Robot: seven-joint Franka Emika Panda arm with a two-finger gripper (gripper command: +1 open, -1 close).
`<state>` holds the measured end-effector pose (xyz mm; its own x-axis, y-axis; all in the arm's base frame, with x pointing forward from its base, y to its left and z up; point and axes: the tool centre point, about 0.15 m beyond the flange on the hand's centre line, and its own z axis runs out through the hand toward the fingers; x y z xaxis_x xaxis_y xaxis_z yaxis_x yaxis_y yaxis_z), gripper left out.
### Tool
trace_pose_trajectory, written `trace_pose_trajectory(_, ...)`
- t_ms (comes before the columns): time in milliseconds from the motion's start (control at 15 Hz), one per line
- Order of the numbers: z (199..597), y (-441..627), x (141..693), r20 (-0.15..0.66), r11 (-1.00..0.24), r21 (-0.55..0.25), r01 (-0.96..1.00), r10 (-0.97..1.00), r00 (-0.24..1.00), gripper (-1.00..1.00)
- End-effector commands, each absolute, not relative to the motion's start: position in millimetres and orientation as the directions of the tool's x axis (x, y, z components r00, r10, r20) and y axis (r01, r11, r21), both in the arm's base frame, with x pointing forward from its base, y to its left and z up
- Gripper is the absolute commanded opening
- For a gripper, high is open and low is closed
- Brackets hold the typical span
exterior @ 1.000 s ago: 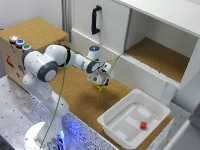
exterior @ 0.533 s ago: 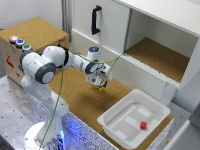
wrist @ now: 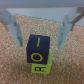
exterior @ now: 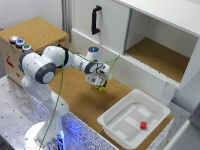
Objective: Place the purple block on top of the yellow block
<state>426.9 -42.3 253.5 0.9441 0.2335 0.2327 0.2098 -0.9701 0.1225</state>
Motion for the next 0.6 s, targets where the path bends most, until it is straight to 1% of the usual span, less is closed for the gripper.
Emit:
trace_pose_trajectory(0,263.4,-56.4,430.5,0.295,-0.965,0.073,0.253,0.264,0.918,1.0)
trace_pose_trajectory(200,306.8,-62.6,421.6,0.379,-0.942,0.106,0.319,0.335,0.863,1.0)
trace_pose_trajectory(333,332.5,-76.8,416.4,0.394,-0.939,0.099,0.33,0.341,0.853,1.0)
trace_pose_trajectory(400,344.2,-89.0,414.3,0.4,-0.948,0.074,0.309,0.313,0.862,1.0)
trace_pose_trajectory(467,349.9,-96.6,414.0,0.389,-0.951,0.053,0.305,0.3,0.871,1.0)
trace_pose_trajectory(533,349.9,-96.6,414.0,0.389,-0.951,0.053,0.305,0.3,0.871,1.0)
